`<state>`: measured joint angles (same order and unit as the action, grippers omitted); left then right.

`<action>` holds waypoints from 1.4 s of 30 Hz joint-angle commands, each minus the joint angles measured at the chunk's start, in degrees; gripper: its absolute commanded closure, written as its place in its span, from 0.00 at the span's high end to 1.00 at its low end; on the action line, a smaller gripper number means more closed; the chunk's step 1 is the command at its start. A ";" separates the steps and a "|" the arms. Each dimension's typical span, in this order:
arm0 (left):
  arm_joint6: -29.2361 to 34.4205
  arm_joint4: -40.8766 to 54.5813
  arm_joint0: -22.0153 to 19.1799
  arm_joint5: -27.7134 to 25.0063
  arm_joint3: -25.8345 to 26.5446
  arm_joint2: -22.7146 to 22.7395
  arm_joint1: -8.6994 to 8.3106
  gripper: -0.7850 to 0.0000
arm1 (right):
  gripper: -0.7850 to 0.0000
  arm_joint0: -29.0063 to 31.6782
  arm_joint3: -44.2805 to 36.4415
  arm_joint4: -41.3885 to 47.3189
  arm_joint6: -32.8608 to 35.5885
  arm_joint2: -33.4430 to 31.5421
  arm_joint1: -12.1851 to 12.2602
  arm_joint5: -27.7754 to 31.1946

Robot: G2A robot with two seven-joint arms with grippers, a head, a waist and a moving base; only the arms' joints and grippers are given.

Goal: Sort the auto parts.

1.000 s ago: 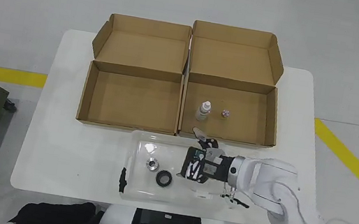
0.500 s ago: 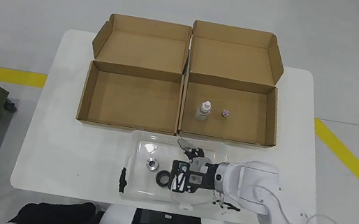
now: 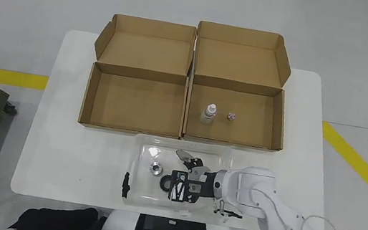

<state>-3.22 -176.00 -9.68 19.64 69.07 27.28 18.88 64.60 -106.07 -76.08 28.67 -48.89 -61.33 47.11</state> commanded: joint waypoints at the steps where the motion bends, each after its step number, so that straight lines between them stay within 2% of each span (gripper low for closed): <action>1: 0.00 0.00 0.00 0.00 0.00 0.00 0.00 1.00 | 1.00 -0.57 1.17 -0.08 -0.60 0.61 -0.22 -0.25; 11: 0.00 0.00 0.00 0.00 0.00 0.00 0.00 1.00 | 1.00 -3.46 6.41 0.50 -3.13 3.92 -1.58 -1.07; 20: 0.00 0.00 0.00 0.00 0.00 0.00 0.00 1.00 | 0.89 -5.22 9.16 0.48 -4.12 6.77 -2.73 -1.22; 21: 0.00 0.00 0.00 0.00 0.00 0.00 0.00 1.00 | 0.85 -5.36 9.35 0.53 -4.14 7.02 -2.83 -1.15; 24: 0.00 0.00 0.00 0.00 0.00 0.00 0.00 1.00 | 0.56 -5.77 9.73 0.54 -4.16 7.62 -3.10 -1.01; 26: 0.00 0.00 0.00 0.00 0.00 0.00 0.00 1.00 | 0.50 -5.96 9.94 0.64 -4.14 7.90 -3.25 -0.93; 37: 0.00 0.00 0.00 0.00 0.00 0.00 0.00 1.00 | 0.28 -6.19 10.09 0.89 -4.48 8.01 -3.57 -0.92; 40: 0.00 0.00 0.00 0.00 0.00 0.00 0.00 1.00 | 0.15 -6.08 9.82 1.07 -4.88 7.42 -3.49 -0.91; 42: 0.00 0.00 0.00 0.00 0.00 0.00 0.00 1.00 | 0.00 -5.94 9.74 1.33 -5.30 6.95 -3.42 -0.93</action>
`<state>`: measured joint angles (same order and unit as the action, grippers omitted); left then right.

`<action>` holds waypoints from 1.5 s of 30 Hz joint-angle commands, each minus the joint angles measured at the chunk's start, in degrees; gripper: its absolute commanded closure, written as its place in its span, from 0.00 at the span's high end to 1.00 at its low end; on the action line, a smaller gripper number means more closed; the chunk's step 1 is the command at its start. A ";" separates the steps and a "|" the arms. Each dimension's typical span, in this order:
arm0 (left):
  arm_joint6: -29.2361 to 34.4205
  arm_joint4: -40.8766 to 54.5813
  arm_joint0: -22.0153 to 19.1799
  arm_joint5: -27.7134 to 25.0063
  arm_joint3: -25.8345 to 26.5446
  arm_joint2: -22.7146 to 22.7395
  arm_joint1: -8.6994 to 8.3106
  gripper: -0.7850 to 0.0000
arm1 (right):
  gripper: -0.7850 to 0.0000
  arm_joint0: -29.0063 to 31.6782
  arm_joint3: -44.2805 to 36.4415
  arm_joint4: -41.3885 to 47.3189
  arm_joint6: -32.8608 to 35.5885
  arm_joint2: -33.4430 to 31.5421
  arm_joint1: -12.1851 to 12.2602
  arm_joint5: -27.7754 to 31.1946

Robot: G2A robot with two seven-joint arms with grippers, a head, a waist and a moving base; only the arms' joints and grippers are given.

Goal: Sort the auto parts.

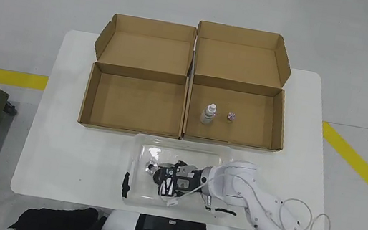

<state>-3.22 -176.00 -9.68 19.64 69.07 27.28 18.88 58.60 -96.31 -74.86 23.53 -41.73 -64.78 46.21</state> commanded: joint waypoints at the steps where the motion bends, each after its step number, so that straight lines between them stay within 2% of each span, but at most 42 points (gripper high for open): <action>1: 0.00 0.00 0.00 0.00 0.00 0.00 0.00 1.00 | 0.00 0.15 -0.11 0.20 -0.44 -0.53 0.10 -0.01; 9: 0.00 0.00 0.00 0.00 0.00 0.00 0.00 1.00 | 0.00 1.63 -1.74 0.57 -2.22 -3.99 1.00 0.68; 15: 0.00 0.00 0.00 0.00 0.00 0.00 0.00 1.00 | 0.00 3.42 -5.79 0.41 -3.56 -7.02 1.87 1.43; 25: 0.00 0.00 0.00 0.00 0.00 0.00 0.00 1.00 | 0.00 5.37 -9.40 1.18 -8.80 -11.02 2.70 1.83; 45: 0.00 0.00 0.00 0.00 0.00 0.00 0.00 1.00 | 0.00 1.25 -14.34 1.88 -20.03 -12.95 1.76 -1.34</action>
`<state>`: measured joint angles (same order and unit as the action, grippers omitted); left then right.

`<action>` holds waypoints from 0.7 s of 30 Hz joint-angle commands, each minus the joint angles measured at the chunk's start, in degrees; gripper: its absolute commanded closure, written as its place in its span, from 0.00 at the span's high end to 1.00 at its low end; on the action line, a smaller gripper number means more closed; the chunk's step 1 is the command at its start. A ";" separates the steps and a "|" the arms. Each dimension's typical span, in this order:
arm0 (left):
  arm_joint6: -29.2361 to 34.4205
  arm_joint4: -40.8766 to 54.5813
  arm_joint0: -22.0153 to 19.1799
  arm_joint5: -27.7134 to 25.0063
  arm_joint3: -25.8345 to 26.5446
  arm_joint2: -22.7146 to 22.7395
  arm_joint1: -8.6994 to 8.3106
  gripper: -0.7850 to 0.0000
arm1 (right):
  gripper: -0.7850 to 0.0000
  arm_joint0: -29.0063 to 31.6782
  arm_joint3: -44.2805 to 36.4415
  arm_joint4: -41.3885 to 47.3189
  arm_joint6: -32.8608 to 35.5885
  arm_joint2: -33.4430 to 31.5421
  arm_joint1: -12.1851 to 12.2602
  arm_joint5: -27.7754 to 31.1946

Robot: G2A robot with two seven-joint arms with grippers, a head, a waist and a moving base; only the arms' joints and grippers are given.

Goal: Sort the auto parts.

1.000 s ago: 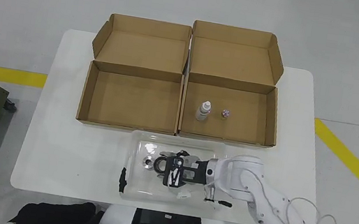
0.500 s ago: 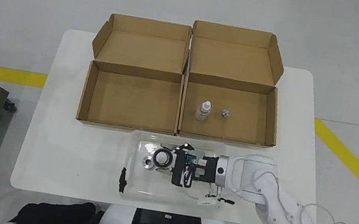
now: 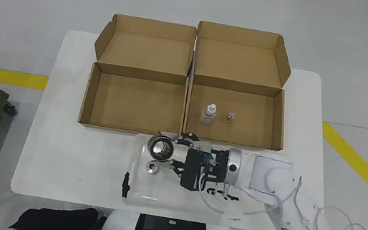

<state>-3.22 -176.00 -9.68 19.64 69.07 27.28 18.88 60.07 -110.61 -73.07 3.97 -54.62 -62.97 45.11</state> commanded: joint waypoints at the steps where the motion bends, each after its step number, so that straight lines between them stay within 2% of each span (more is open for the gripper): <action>1: 0.00 0.00 0.00 0.00 0.00 0.00 0.00 1.00 | 0.00 -0.48 -0.08 0.25 -1.10 -0.12 -0.15 -0.56; 21: 0.00 0.00 0.00 0.00 0.00 0.00 0.00 1.00 | 0.00 -4.68 -1.88 0.71 -11.90 -3.64 -1.49 -7.36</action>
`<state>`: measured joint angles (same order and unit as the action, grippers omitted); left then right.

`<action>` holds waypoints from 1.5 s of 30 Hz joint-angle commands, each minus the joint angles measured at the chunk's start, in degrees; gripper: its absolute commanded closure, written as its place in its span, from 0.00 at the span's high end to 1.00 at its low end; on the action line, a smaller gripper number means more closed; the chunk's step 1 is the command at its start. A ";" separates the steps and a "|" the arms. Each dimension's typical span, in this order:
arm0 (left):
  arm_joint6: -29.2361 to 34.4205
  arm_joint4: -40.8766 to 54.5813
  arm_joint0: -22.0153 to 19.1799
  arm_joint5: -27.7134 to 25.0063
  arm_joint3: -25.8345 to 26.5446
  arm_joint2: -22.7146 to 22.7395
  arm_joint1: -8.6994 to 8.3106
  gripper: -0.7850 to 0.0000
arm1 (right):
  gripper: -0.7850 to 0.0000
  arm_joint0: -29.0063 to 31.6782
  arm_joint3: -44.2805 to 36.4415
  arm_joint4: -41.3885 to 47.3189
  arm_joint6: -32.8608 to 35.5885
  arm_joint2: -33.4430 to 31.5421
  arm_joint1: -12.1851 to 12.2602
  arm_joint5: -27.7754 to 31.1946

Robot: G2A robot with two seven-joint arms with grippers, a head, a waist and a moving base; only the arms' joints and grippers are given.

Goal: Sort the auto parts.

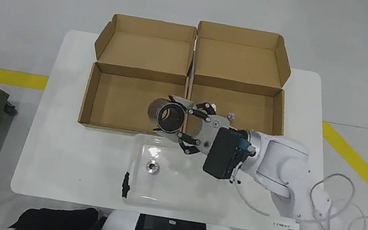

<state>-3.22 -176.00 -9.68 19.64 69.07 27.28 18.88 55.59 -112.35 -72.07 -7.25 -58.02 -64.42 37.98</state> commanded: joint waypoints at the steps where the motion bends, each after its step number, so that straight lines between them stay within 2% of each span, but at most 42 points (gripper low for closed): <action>1: 0.00 0.00 0.00 0.00 0.00 0.00 0.00 1.00 | 0.00 -0.36 -0.24 -0.89 -1.35 -0.50 -0.07 -0.49; 7: 0.00 0.00 0.00 0.00 0.00 0.00 0.00 1.00 | 0.00 -0.84 -0.34 -2.71 -5.44 -1.62 -0.29 -1.76; 26: 0.00 0.00 0.00 0.00 0.00 0.00 0.00 1.00 | 0.00 0.26 -0.22 -5.58 -11.97 -1.78 -1.09 -4.32; 31: 0.00 0.00 0.00 0.00 0.00 0.00 0.00 1.00 | 0.00 0.83 1.38 -5.58 -9.83 -0.18 -1.38 -3.77; 45: 0.00 0.00 0.00 0.00 0.00 0.00 0.00 1.00 | 0.00 -5.77 14.45 -0.74 -0.61 6.81 -3.92 -3.80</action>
<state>-3.22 -176.00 -9.68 19.64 69.07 27.28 18.88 50.12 -98.49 -72.79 -8.24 -51.64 -68.18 34.39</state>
